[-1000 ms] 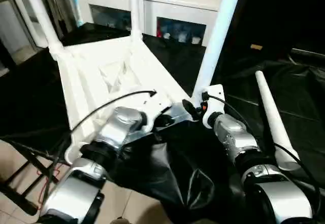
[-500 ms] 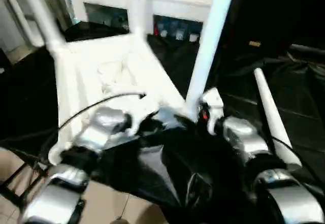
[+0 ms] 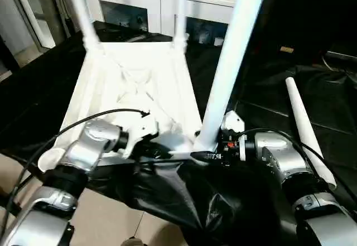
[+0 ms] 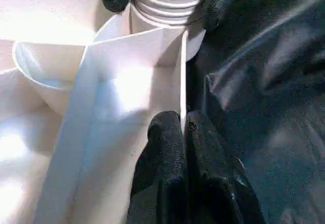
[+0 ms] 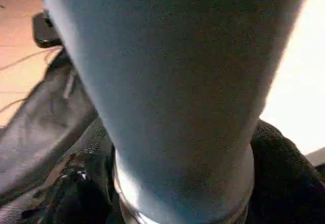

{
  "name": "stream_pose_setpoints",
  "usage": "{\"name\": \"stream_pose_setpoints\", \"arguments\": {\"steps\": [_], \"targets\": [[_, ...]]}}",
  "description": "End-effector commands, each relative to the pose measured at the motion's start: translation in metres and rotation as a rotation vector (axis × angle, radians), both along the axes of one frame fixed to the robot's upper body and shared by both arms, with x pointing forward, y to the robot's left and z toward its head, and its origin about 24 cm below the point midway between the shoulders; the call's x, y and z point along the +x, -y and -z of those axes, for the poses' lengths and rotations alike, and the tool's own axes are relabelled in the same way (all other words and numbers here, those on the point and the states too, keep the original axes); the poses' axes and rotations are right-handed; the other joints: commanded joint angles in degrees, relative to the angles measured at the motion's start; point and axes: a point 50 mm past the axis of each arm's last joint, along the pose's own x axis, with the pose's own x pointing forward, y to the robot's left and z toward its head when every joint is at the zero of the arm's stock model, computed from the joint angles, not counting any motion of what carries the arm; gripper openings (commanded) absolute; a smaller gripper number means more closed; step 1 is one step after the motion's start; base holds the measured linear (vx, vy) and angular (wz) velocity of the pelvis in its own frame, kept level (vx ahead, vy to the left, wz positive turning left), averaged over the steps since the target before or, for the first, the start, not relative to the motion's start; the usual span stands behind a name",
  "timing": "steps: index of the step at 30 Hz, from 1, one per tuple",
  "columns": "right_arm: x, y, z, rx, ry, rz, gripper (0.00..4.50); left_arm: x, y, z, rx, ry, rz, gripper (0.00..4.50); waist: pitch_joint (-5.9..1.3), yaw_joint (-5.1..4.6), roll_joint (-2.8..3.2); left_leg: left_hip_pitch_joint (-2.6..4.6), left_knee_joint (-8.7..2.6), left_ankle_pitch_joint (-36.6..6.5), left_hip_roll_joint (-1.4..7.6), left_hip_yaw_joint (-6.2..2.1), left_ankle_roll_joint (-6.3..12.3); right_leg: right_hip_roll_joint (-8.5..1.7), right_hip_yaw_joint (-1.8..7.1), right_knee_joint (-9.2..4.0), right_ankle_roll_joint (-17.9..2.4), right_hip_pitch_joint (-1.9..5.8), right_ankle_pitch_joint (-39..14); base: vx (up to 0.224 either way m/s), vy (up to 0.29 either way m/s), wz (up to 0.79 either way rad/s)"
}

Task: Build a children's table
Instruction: Rotate leg to tighten

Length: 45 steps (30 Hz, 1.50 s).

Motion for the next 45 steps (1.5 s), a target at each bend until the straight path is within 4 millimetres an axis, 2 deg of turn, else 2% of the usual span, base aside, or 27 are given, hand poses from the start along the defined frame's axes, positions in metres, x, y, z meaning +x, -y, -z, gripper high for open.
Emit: {"name": "stream_pose_setpoints", "arguments": {"steps": [1, 6, 8, 11, 12, 13, 15, 17, 18, 22, 23, 25, 26, 28, 30, 31, 33, 35, 36, 37, 43, 45], "targets": [[-0.006, -0.006, 0.004, 0.001, -0.023, -0.058, 2.96, -0.002, 0.009, -0.004, -0.039, 0.009, 0.04, 0.0, -3.49, 0.02, -0.06, 0.39, -3.17, -10.5, 1.73, 0.08, 3.09, -4.55, 2.68, -3.81, -12.1, 3.03, -8.8, 0.0, 0.0, 0.0], [-0.009, -0.007, 0.007, 0.017, -0.052, -0.039, 2.81, -0.002, 0.01, -0.002, -0.041, 0.011, 0.028, 0.0, -3.58, 0.34, -0.12, 0.4, -3.06, -9.3, 1.67, 0.11, 3.23, -4.5, 2.71, -3.63, -11.9, 3.07, -7.1, 0.0, 0.0, 0.0], [-0.008, -0.01, 0.013, 0.019, -0.069, 0.038, 2.8, 0.003, 0.016, -0.002, -0.048, 0.036, -0.039, 0.0, -3.52, 0.43, -0.16, 0.4, -3.07, -9.7, 1.68, 0.15, 2.96, -4.55, 2.74, -3.74, -11.9, 3.03, -8.0, 0.0, 0.0, 0.0], [-0.002, -0.013, 0.019, -0.002, -0.071, 0.166, 2.79, 0.012, 0.021, -0.001, -0.044, 0.067, -0.129, 0.0, -3.17, 0.31, -0.18, 0.51, -3.36, -12.0, 1.62, 0.05, 1.82, -4.65, 2.76, -4.28, -10.8, 2.82, -12.9, 0.0, 0.0, 0.0], [0.006, -0.014, 0.025, -0.036, -0.061, 0.301, 2.79, 0.019, 0.026, -0.002, -0.047, 0.093, -0.206, 0.0, -2.77, -0.06, -0.14, 1.0, -3.61, -15.3, 1.39, -0.05, 0.36, -4.89, 2.81, -5.14, -9.3, 2.4, -20.0, 0.0, 0.0, 0.0], [0.01, -0.014, 0.028, -0.063, -0.058, 0.388, 2.79, 0.023, 0.029, -0.002, -0.046, 0.108, -0.246, 0.0, -2.72, -0.14, -0.02, 1.17, -3.75, -16.3, 1.4, -0.28, -0.29, -4.99, 2.79, -5.32, -8.8, 2.44, -22.4, 0.0, 0.0, 0.0], [0.018, -0.014, 0.033, -0.103, -0.066, 0.556, 2.78, 0.03, 0.037, -0.003, -0.043, 0.128, -0.314, 0.0, -2.89, -0.94, -0.25, 1.11, -3.97, -17.3, 1.25, -0.68, -1.77, -5.07, 2.62, -5.64, -6.6, 2.62, -26.8, -0.053, 0.004, -0.07], [0.02, -0.014, 0.035, -0.11, -0.072, 0.6, 2.77, 0.032, 0.04, -0.003, -0.043, 0.132, -0.331, 0.0, -2.94, -1.11, -0.29, 1.23, -3.81, -17.3, 1.22, -0.57, -1.15, -5.1, 2.73, -5.92, -6.3, 2.39, -26.6, 0.0, 0.0, 0.0], [0.022, -0.02, 0.037, -0.091, -0.108, 0.695, 2.77, 0.037, 0.05, -0.005, -0.051, 0.141, -0.393, 0.0, -2.96, -1.22, -0.23, 1.12, -3.74, -16.8, 1.21, -0.43, -0.48, -4.9, 2.88, -5.84, -6.7, 2.32, -24.7, 0.0, 0.0, 0.0], [0.025, -0.036, 0.04, -0.062, -0.159, 0.815, 2.77, 0.042, 0.071, -0.009, -0.069, 0.156, -0.449, 0.0, -3.2, -1.3, -0.03, 0.83, -3.75, -15.3, 1.26, -0.39, -0.58, -4.66, 2.88, -5.27, -8.2, 2.58, -18.9, 0.0, 0.0, 0.0], [0.025, -0.036, 0.04, -0.062, -0.159, 0.815, 3.32, 0.042, 0.071, -0.009, -0.069, 0.156, -0.449, 0.0, -3.25, -1.28, -0.1, 0.82, -3.69, -15.1, 1.25, -0.36, -0.47, -4.68, 2.89, -5.16, -8.5, 2.62, -18.0, 0.0, 0.0, 0.0], [0.025, -0.046, 0.037, -0.018, -0.166, 0.787, 3.46, 0.04, 0.079, -0.011, -0.09, 0.153, -0.424, 0.0, -3.42, -1.21, -0.08, 0.65, -3.48, -14.1, 1.08, -0.26, 0.3, -4.66, 2.9, -4.93, -9.1, 2.83, -15.5, 0.0, 0.0, 0.0], [0.025, -0.046, 0.037, -0.018, -0.166, 0.787, 3.52, 0.04, 0.079, -0.011, -0.09, 0.153, -0.424, 0.0, -3.44, -1.22, 0.2, 0.61, -3.45, -13.6, 1.15, -0.23, 0.55, -4.66, 2.92, -4.84, -9.5, 2.86, -13.6, 0.0, 0.0, 0.0], [0.026, -0.049, 0.035, -0.005, -0.162, 0.768, 3.52, 0.037, 0.081, -0.01, -0.095, 0.147, -0.393, 0.0, -3.55, -1.16, 0.11, 0.59, -3.41, -12.9, 1.18, -0.22, 0.87, -4.62, 2.86, -4.61, -9.9, 2.99, -12.0, 0.0, 0.0, 0.0], [0.026, -0.049, 0.031, -0.015, -0.107, 0.71, 3.93, 0.032, 0.077, -0.008, -0.095, 0.131, -0.336, 0.0, -3.63, -1.2, 0.15, 0.48, -3.35, -12.1, 1.17, -0.17, 1.23, -4.55, 2.85, -4.36, -10.7, 3.09, -9.8, 0.0, 0.0, 0.0], [0.026, -0.048, 0.028, -0.004, -0.085, 0.661, 3.93, 0.029, 0.074, -0.007, -0.092, 0.125, -0.303, 0.0, -3.59, -1.28, -0.07, 0.34, -3.37, -11.9, 1.2, -0.16, 1.45, -4.56, 2.79, -4.3, -10.9, 3.19, -9.3, 0.0, 0.0, 0.0], [0.025, -0.047, 0.025, 0.016, -0.066, 0.602, 3.93, 0.026, 0.07, -0.006, -0.085, 0.117, -0.272, 0.0, -3.55, -1.32, 0.04, 0.21, -3.39, -12.2, 1.19, -0.21, 1.76, -4.69, 2.77, -4.32, -10.9, 3.35, -9.7, 0.0, 0.0, 0.0], [0.023, -0.044, 0.021, 0.043, -0.052, 0.534, 3.93, 0.023, 0.065, -0.005, -0.084, 0.117, -0.236, 0.0, -3.53, -1.5, 0.07, 0.33, -3.4, -12.5, 1.27, -0.2, 2.18, -4.63, 2.78, -4.45, -10.9, 3.32, -10.5, 0.0, 0.0, 0.0], [0.022, -0.042, 0.018, 0.056, -0.045, 0.495, 3.93, 0.021, 0.062, -0.005, -0.084, 0.112, -0.214, 0.0, -3.51, -1.57, -0.11, 0.33, -3.39, -12.4, 1.28, -0.1, 2.36, -4.57, 2.83, -4.49, -10.9, 3.23, -10.3, 0.0, 0.0, 0.0], [0.021, -0.039, 0.016, 0.069, -0.038, 0.453, 3.93, 0.019, 0.059, -0.005, -0.085, 0.112, -0.183, 0.0, -3.49, -1.53, 0.05, 0.41, -3.45, -12.3, 1.39, -0.17, 2.5, -4.6, 2.79, -4.4, -11.2, 3.25, -10.2, 0.0, 0.0, 0.0], [0.009, -0.023, 0.008, 0.069, -0.02, 0.195, 3.93, 0.01, 0.041, -0.008, -0.074, 0.073, -0.066, 0.0, -3.59, -0.72, 0.1, 0.38, -3.17, -11.0, 1.7, 0.12, 3.46, -4.44, 2.71, -3.89, -12.4, 3.18, -7.4, 0.0, 0.0, 0.0], [0.004, -0.018, 0.009, 0.039, -0.028, 0.122, 3.93, 0.01, 0.036, -0.009, -0.065, 0.081, -0.055, 0.0, -3.49, -0.41, 0.03, 0.41, -3.22, -11.0, 1.71, 0.12, 3.38, -4.46, 2.66, -4.0, -12.1, 3.09, -8.1, 0.0, 0.0, 0.0]]}}
